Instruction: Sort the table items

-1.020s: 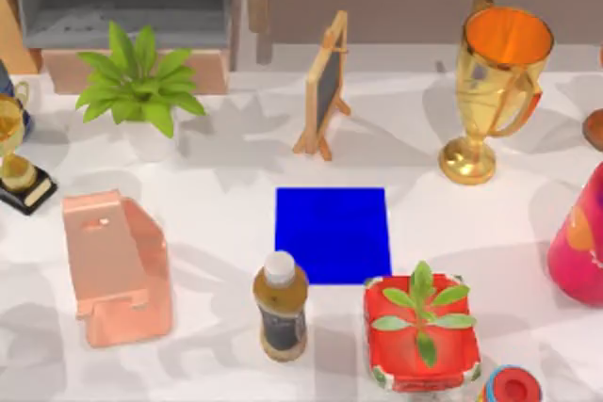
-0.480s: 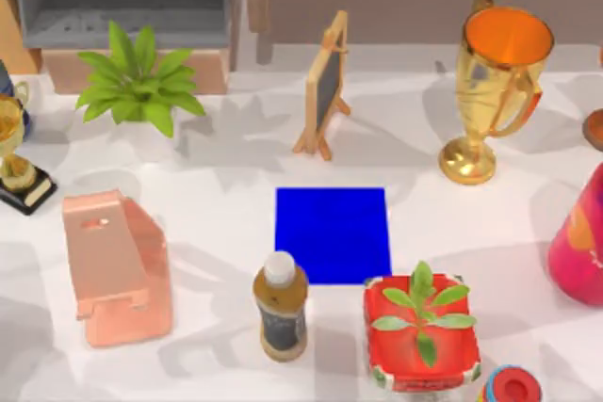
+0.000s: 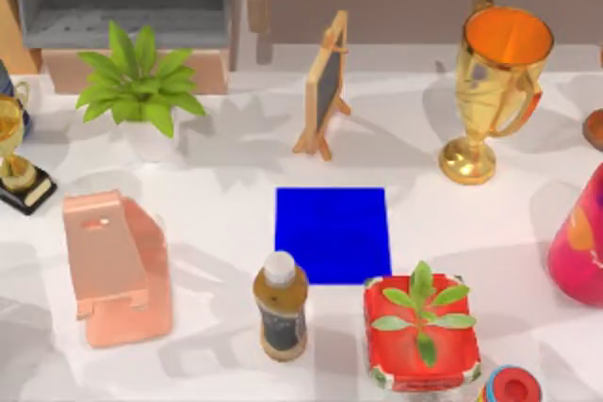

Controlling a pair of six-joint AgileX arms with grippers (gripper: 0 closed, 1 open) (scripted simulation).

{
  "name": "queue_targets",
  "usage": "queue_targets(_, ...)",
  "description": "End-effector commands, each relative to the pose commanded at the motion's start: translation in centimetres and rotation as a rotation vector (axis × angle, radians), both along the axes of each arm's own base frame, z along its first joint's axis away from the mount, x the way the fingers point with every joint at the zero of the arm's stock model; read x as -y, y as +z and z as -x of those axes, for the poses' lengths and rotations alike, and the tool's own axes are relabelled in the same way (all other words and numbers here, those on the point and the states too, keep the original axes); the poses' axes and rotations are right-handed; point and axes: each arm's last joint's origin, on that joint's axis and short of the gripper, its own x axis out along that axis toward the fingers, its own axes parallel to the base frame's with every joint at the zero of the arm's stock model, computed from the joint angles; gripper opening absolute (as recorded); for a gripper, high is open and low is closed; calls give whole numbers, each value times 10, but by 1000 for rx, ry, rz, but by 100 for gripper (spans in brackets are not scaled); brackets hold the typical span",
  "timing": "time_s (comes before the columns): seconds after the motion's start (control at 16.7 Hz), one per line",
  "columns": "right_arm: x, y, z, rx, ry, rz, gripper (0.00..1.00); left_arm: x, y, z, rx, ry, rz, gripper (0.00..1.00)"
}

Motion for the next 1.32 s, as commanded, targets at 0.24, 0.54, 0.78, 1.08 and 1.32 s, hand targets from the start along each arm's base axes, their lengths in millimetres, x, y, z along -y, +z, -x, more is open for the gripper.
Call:
queue_targets(0.24, 0, 0, 0, 0, 0, 0, 100, 0, 0, 0, 0, 0, 0, 47)
queue_targets(0.54, 0, 0, 0, 0, 0, 0, 100, 0, 0, 0, 0, 0, 0, 10)
queue_targets(0.78, 0, 0, 0, 0, 0, 0, 100, 0, 0, 0, 0, 0, 0, 0)
queue_targets(1.08, 0, 0, 0, 0, 0, 0, 100, 0, 0, 0, 0, 0, 0, 0)
queue_targets(1.32, 0, 0, 0, 0, 0, 0, 100, -1, 21, -4, 27, 0, -2, 0)
